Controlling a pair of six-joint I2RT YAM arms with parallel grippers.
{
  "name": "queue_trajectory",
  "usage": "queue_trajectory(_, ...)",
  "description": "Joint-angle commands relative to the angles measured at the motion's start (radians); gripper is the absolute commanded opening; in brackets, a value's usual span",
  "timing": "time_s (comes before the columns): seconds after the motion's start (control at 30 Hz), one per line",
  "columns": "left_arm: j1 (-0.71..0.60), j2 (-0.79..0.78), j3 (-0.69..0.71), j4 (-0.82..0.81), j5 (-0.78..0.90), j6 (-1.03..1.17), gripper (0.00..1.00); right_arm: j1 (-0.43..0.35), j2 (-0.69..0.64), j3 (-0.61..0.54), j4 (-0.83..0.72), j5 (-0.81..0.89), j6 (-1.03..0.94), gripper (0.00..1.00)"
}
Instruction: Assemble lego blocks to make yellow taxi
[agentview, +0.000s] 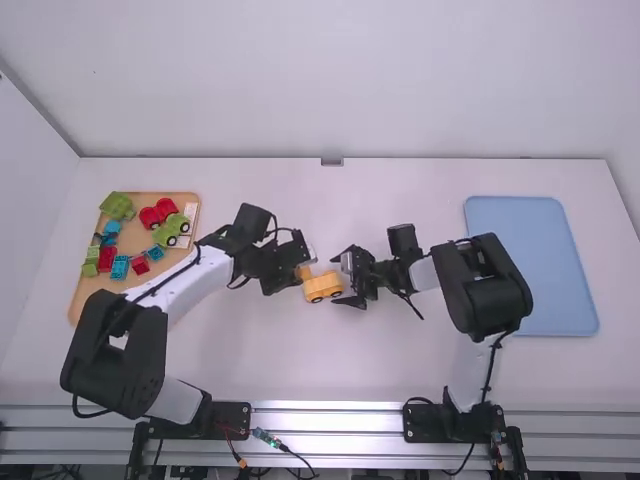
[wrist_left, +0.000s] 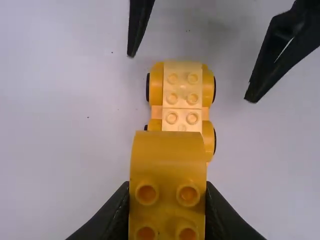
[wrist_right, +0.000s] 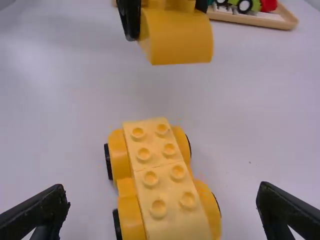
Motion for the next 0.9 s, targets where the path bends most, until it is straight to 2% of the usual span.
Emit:
queue_trajectory(0.0,-0.029,-0.027,-0.01,0.001,0.002,-0.025,0.02,0.003,0.069,0.051,-0.005,-0.029,0.031,0.99)
queue_trajectory(0.13,-0.058,-0.027,-0.01,0.018,-0.087,-0.078,0.02,-0.015,0.123,0.089,-0.007,-0.089,0.036,0.99)
queue_trajectory(0.33,-0.062,-0.027,-0.01,0.014,-0.087,-0.078,0.02,-0.035,0.122,0.08,-0.018,-0.105,-0.006,0.99)
queue_trajectory(0.47,-0.062,-0.027,-0.01,0.019,-0.087,-0.077,0.02,-0.018,0.123,0.082,-0.059,-0.137,-0.069,1.0)
queue_trajectory(0.87,-0.062,-0.027,-0.01,0.011,-0.087,-0.077,0.02,0.041,0.123,0.08,-0.056,-0.064,-0.065,0.98)
